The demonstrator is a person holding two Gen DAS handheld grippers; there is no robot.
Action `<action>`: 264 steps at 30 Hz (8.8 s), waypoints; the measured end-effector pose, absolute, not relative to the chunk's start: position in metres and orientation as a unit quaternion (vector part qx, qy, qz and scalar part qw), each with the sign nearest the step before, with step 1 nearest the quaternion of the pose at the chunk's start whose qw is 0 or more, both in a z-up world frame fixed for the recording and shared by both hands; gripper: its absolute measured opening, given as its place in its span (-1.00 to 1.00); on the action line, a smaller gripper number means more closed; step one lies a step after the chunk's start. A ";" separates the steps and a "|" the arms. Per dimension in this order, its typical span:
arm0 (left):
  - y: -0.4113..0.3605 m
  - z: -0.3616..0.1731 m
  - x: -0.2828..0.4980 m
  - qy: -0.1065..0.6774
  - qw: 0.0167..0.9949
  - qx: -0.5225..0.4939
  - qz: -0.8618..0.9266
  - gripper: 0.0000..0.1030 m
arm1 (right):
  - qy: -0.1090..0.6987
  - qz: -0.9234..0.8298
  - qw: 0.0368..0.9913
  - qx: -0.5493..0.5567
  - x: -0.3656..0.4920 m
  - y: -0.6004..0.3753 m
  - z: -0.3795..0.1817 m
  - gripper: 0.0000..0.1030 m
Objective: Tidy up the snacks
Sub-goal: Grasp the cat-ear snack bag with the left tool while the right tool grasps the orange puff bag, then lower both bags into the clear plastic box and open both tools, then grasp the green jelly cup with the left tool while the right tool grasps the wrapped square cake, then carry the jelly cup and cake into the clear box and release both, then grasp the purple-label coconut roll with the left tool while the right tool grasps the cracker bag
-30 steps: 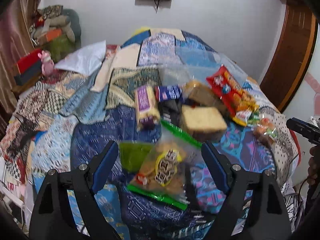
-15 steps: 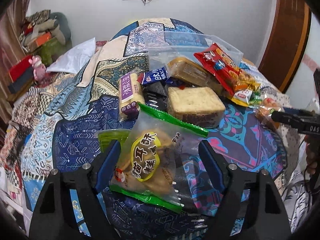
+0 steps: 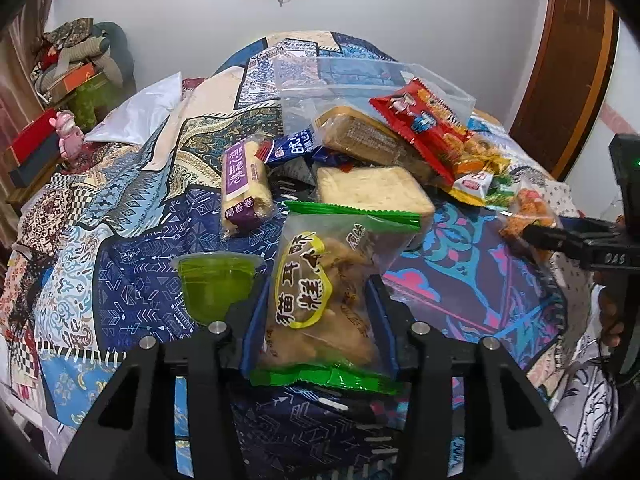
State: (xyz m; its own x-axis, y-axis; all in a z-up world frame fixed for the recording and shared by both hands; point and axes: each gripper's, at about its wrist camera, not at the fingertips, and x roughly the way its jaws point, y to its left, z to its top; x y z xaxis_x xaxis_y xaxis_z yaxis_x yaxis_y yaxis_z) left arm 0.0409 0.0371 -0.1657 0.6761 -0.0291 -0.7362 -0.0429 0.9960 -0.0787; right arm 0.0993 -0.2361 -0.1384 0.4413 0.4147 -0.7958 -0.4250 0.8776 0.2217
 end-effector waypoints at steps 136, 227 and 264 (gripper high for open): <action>0.113 -0.180 0.066 0.430 0.897 -0.101 0.010 -0.03 | 0.495 0.256 0.830 0.008 0.108 -0.064 -0.140 0.66; 0.032 -0.080 0.252 0.353 0.934 -0.049 -0.025 0.26 | 0.370 0.240 0.897 -0.024 0.233 -0.169 -0.058 0.59; 0.120 -0.183 0.154 0.460 0.884 -0.073 0.037 0.44 | 0.467 0.177 0.866 -0.001 0.206 -0.220 -0.127 0.61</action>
